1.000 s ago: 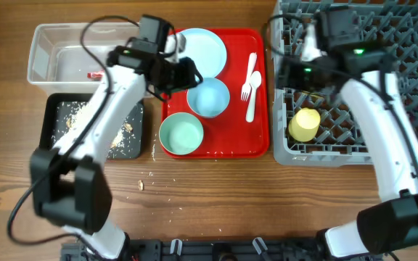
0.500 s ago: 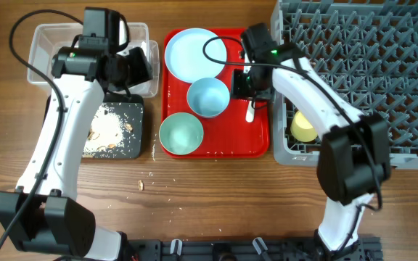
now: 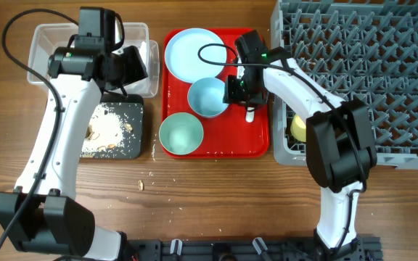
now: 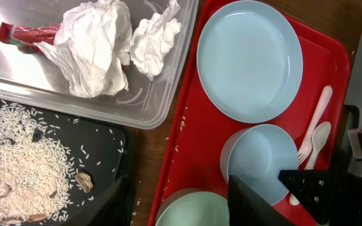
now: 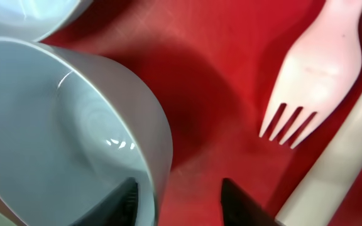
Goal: Sort waste into correct bins and load items into the dishwasher rack
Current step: 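Grasp the light-blue bowl with the right gripper and move it to the rack, then release the light-blue bowl in the rack and return the right gripper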
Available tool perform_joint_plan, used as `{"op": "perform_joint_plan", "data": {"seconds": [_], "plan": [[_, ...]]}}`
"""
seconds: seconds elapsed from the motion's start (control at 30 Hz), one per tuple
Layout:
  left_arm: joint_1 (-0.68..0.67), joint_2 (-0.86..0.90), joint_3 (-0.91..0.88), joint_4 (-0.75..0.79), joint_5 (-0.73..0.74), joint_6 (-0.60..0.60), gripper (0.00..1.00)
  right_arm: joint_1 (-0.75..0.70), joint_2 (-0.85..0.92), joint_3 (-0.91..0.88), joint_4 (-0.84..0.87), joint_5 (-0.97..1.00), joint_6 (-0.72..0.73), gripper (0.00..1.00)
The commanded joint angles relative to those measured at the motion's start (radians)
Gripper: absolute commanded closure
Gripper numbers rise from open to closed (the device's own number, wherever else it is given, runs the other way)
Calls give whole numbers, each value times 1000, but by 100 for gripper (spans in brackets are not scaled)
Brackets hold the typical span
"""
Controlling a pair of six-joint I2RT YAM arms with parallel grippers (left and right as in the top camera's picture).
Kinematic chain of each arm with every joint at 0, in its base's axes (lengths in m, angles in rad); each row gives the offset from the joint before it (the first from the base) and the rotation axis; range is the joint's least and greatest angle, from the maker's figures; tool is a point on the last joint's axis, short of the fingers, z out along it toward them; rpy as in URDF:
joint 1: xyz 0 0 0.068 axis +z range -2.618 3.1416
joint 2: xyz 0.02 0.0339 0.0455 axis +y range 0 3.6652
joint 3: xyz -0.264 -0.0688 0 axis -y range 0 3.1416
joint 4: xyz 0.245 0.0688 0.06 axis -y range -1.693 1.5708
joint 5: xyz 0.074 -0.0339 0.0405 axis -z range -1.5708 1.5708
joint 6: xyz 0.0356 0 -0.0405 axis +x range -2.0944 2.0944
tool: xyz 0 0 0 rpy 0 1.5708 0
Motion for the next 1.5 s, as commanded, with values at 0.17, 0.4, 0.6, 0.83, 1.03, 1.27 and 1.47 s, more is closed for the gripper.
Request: {"op": "perform_joint_plan", "data": {"seconds": [0.17,0.4,0.6,0.83,1.03,1.27,1.47], "plan": [[5,11,10,14,-16,5,21,6,10,15,-6,-5,5,96],[5,11,10,14,-17,5,0,-28,-84,25,-42,-7,-31,96],[5,11,10,14,-16,5,0,-114,-346,55,-42,245,-15,96],[5,11,10,14,-17,5,0,-127,-444,52,34,969,-34,96],[5,11,10,14,-17,5,0,-148,-288,47,340,1180,-293,96],[5,11,10,14,-17,5,0,-161,-85,47,721,1367,-610,96],[5,11,10,14,-17,5,0,-192,21,47,840,1365,-648,96]]}}
